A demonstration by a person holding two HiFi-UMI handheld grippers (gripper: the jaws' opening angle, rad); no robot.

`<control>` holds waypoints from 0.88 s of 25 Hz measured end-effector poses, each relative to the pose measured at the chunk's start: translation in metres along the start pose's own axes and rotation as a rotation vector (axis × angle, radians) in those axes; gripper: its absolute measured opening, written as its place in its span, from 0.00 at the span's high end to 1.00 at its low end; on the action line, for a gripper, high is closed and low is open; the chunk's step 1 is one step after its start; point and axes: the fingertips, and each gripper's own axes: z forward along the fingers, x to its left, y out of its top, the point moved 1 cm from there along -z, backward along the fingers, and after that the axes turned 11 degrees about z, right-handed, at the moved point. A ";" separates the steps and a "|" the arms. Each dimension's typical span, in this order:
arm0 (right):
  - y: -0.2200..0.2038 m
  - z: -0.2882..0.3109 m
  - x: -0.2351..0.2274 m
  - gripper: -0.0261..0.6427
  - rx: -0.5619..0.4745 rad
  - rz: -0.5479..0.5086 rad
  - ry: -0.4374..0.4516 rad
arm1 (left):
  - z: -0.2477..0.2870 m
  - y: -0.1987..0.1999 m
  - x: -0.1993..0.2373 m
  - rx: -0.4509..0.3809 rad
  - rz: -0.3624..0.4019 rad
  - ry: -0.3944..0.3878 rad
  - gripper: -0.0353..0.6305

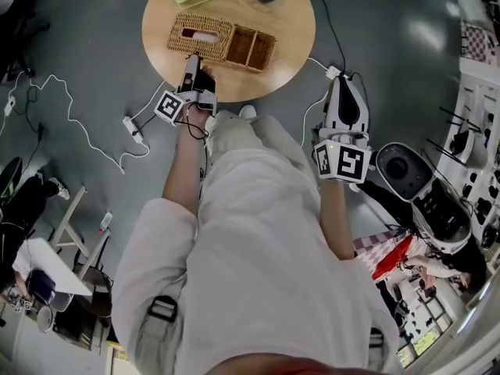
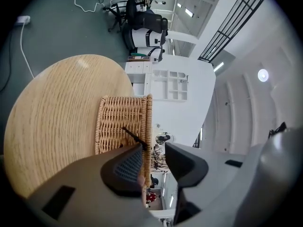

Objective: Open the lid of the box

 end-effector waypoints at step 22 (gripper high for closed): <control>0.017 0.012 0.000 0.96 0.035 -0.009 0.037 | 0.023 -0.002 -0.031 0.001 0.025 -0.006 0.76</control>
